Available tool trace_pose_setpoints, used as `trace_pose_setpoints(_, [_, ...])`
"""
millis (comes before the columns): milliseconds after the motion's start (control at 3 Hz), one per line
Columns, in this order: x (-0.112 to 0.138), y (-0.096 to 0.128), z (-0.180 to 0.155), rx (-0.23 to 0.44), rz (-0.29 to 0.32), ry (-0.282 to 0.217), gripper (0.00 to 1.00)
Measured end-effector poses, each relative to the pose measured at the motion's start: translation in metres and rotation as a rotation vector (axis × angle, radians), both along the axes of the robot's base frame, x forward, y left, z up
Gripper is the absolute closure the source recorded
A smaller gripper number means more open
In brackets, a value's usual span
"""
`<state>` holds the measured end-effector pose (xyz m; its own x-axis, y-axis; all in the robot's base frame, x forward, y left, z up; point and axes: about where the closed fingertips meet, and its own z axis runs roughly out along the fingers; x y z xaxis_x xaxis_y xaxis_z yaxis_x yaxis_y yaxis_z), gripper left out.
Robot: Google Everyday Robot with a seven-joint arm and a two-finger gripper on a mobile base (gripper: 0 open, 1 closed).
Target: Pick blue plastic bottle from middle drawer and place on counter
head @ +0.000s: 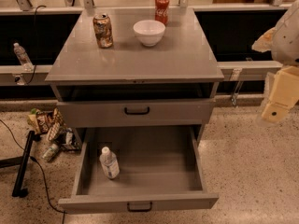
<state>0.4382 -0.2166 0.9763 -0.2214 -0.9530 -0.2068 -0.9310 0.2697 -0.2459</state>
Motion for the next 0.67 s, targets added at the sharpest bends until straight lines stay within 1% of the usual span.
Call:
trace_pose_setpoints(333, [0.000,0.001,0.000,0.002,0.003,-0.010,0.00])
trace_pose_setpoints(667, [0.009,-0.001,-0.031,0.160,0.018,-0.005,0.00])
